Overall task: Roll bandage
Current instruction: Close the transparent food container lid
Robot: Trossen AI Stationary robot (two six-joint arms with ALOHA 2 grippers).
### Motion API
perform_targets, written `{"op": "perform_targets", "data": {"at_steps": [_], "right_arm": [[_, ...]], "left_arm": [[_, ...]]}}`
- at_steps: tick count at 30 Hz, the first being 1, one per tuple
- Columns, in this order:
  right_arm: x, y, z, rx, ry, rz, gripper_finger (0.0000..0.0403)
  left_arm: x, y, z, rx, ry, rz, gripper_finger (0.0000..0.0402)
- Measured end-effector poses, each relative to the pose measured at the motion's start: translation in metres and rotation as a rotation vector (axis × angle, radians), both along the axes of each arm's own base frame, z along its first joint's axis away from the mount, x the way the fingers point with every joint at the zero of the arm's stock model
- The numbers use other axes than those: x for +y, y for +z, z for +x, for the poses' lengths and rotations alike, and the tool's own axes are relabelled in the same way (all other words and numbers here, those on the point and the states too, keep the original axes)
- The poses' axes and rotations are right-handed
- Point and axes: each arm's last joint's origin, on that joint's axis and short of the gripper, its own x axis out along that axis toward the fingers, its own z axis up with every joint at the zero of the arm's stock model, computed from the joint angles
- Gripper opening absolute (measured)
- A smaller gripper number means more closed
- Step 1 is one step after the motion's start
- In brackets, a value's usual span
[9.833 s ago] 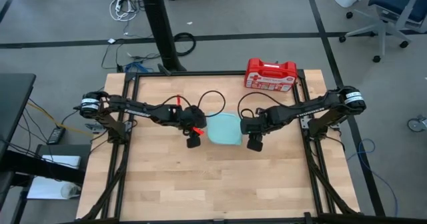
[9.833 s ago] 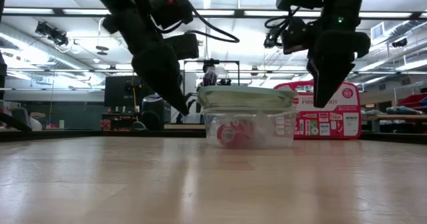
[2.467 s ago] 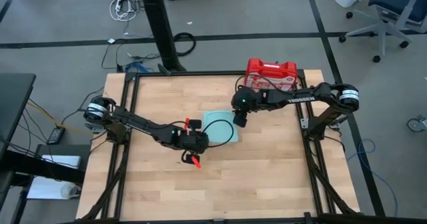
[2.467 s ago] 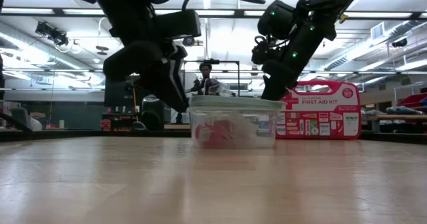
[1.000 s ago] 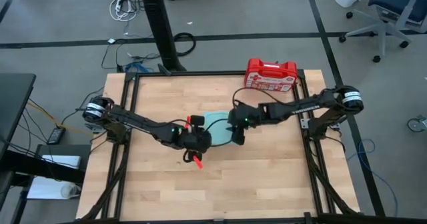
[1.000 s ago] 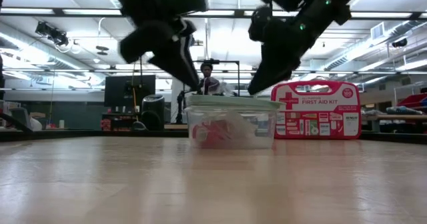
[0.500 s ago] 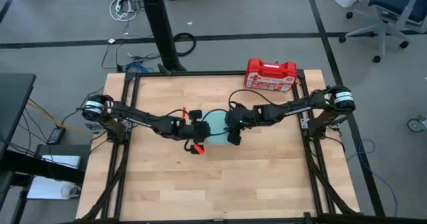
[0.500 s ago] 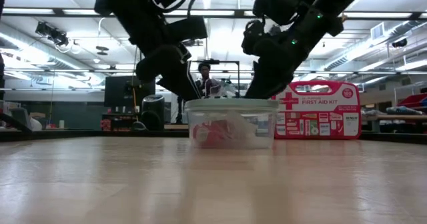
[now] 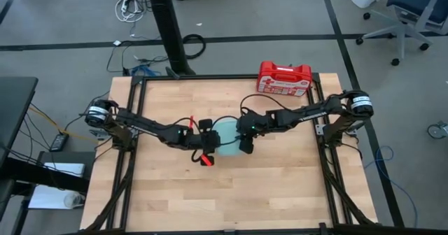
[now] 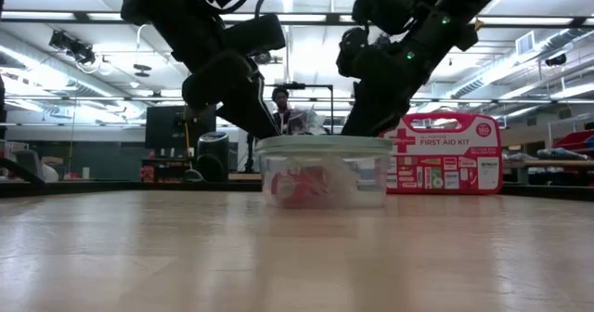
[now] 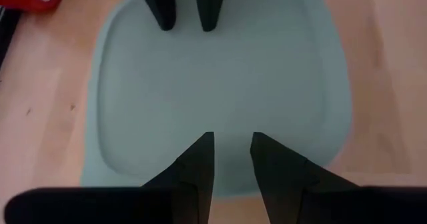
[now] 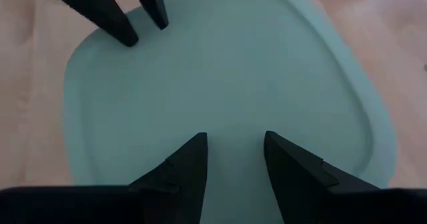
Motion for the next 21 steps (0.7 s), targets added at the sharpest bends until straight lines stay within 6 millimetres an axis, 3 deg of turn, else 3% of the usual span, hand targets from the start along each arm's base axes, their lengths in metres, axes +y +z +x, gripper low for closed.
{"op": "perform_targets", "data": {"at_steps": [8,12,15,18,21], "right_arm": [[0.009,0.051,-0.018,-0.171,0.016,-0.043,0.0149],[0.017,0.039,-0.017,-0.107,0.042,-0.022,0.0149],[0.026,0.008,-0.007,-0.005,0.077,-0.011,0.0149],[0.032,-0.010,0.003,0.022,0.088,-0.004,0.0149],[0.032,-0.008,0.003,0.017,0.072,0.001,0.0149]], "left_arm": [[-0.005,0.024,-0.009,-0.081,-0.036,-0.033,0.0111],[-0.004,0.029,-0.009,-0.105,-0.030,-0.026,0.0111],[-0.005,0.022,-0.006,-0.084,-0.029,-0.021,0.0111],[-0.005,0.014,-0.004,-0.062,-0.019,-0.014,0.0111],[-0.005,0.011,-0.002,-0.060,-0.012,-0.014,0.0110]]}}
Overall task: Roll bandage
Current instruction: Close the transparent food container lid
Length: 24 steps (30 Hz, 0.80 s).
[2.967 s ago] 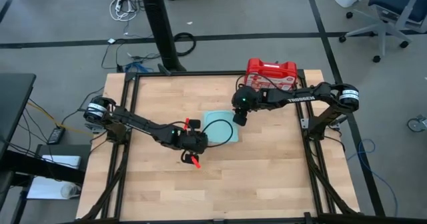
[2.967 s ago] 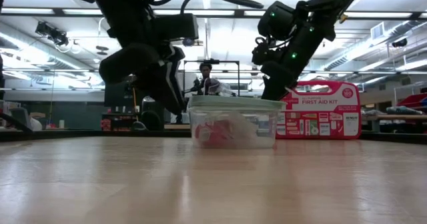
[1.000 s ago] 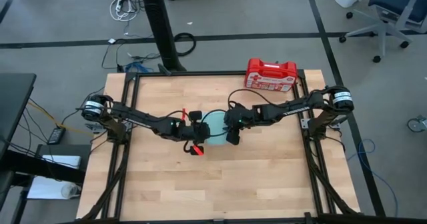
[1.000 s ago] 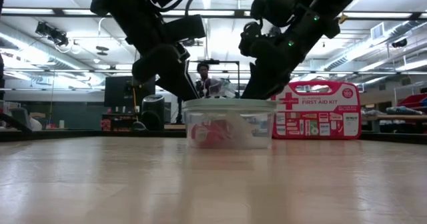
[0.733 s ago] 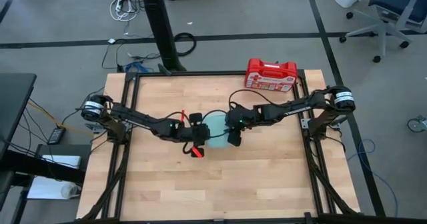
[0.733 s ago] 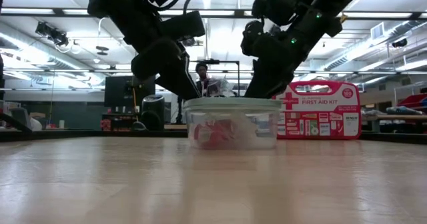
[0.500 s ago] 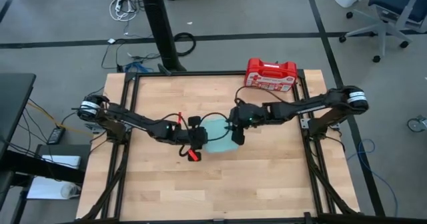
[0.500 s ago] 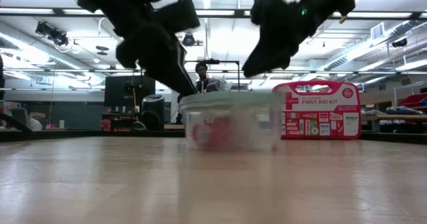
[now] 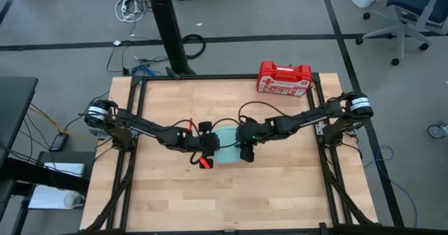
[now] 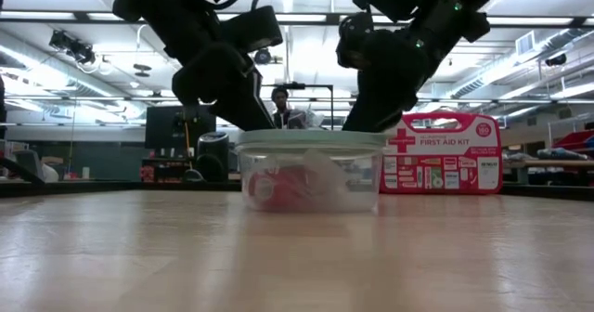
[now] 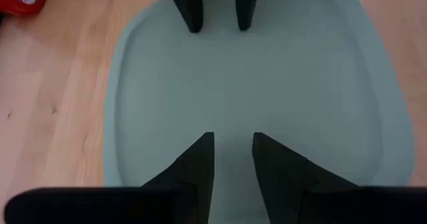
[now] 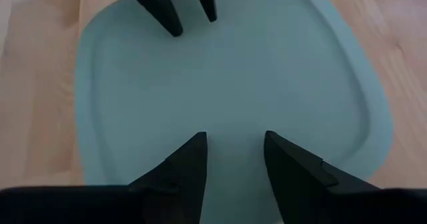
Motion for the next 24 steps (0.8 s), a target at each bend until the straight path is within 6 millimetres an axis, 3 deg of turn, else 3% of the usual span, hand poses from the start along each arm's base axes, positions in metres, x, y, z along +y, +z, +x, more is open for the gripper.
{"op": "perform_targets", "data": {"at_steps": [4,7,8,10,14,17,20,24], "right_arm": [[0.010,0.031,-0.009,-0.034,0.023,-0.007,0.0149],[0.026,0.075,-0.004,-0.223,0.085,-0.055,0.0149],[0.029,0.078,-0.004,-0.232,0.100,-0.064,0.0149],[0.032,0.072,-0.003,-0.210,0.114,-0.065,0.0149],[0.030,0.022,0.005,-0.048,0.105,-0.073,0.0149],[0.023,0.003,0.011,0.027,0.076,-0.020,0.0149],[0.020,0.007,0.012,0.025,0.075,0.026,0.0149],[0.028,0.038,0.009,-0.035,0.093,-0.042,0.0149]], "left_arm": [[0.000,0.000,0.000,0.004,0.004,-0.005,0.0104],[0.000,0.000,-0.001,0.009,0.005,-0.004,0.0100],[0.000,0.000,-0.001,0.009,0.005,-0.004,0.0099],[0.000,0.000,-0.001,0.010,0.004,-0.006,0.0097],[0.000,0.000,0.000,0.002,0.004,-0.007,0.0095],[0.000,0.000,0.000,0.002,0.007,-0.015,0.0095],[0.000,0.000,0.000,0.002,0.007,-0.018,0.0095],[-0.001,0.000,0.000,0.000,0.004,-0.019,0.0095]]}}
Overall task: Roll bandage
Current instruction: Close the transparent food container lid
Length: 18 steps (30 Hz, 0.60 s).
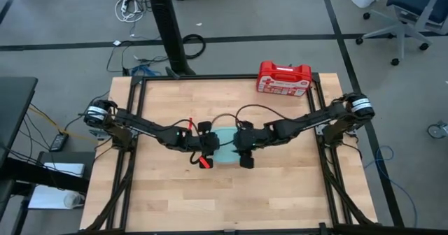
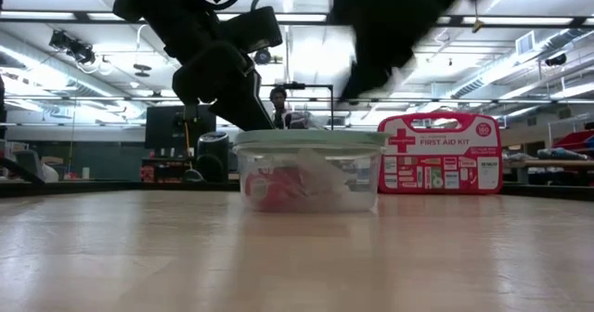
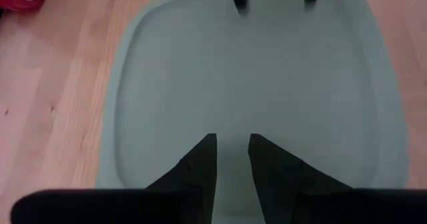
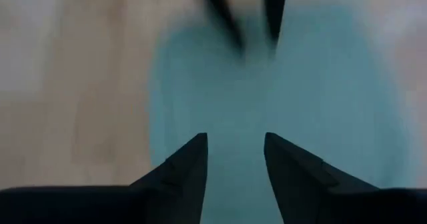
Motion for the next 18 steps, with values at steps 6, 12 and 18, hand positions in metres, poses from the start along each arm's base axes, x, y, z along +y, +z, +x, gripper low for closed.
{"op": "perform_targets", "data": {"at_steps": [6,12,18], "right_arm": [[0.000,0.021,0.006,-0.097,0.017,-0.046,0.0149],[-0.010,-0.035,0.016,0.085,-0.027,0.017,0.0149],[-0.011,-0.032,0.015,0.074,-0.031,0.039,0.0149]], "left_arm": [[0.000,0.000,-0.001,0.006,0.002,-0.007,0.0095],[-0.001,0.000,0.000,-0.003,-0.004,-0.015,0.0095],[-0.001,0.000,0.001,-0.011,-0.006,-0.019,0.0095]]}}
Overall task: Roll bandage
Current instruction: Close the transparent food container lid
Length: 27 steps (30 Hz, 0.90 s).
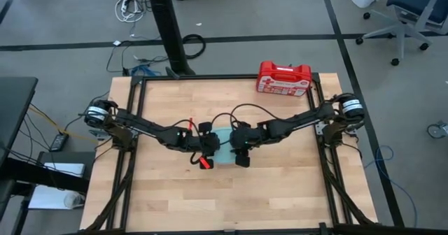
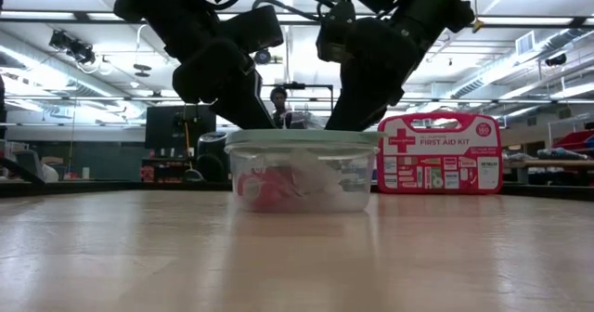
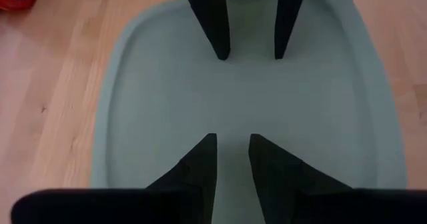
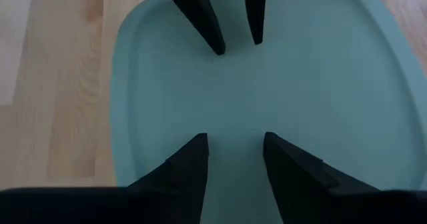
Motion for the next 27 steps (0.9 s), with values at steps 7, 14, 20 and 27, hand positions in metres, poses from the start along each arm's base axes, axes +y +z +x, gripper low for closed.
{"op": "perform_targets", "data": {"at_steps": [7,14,20,27], "right_arm": [[-0.002,0.003,-0.003,0.020,-0.015,0.013,0.0149],[-0.005,0.009,-0.007,0.020,-0.021,0.016,0.0149],[-0.006,0.018,-0.014,0.024,-0.021,0.012,0.0149],[-0.005,0.023,-0.015,0.008,0.013,0.035,0.0149]], "left_arm": [[-0.005,0.010,0.004,-0.100,-0.039,-0.038,0.0095],[-0.011,0.056,0.004,-0.281,-0.201,-0.206,0.0095],[0.001,0.055,0.007,-0.386,-0.399,-0.617,0.0095],[0.035,0.043,0.008,-0.402,-0.416,-1.002,0.0095]]}}
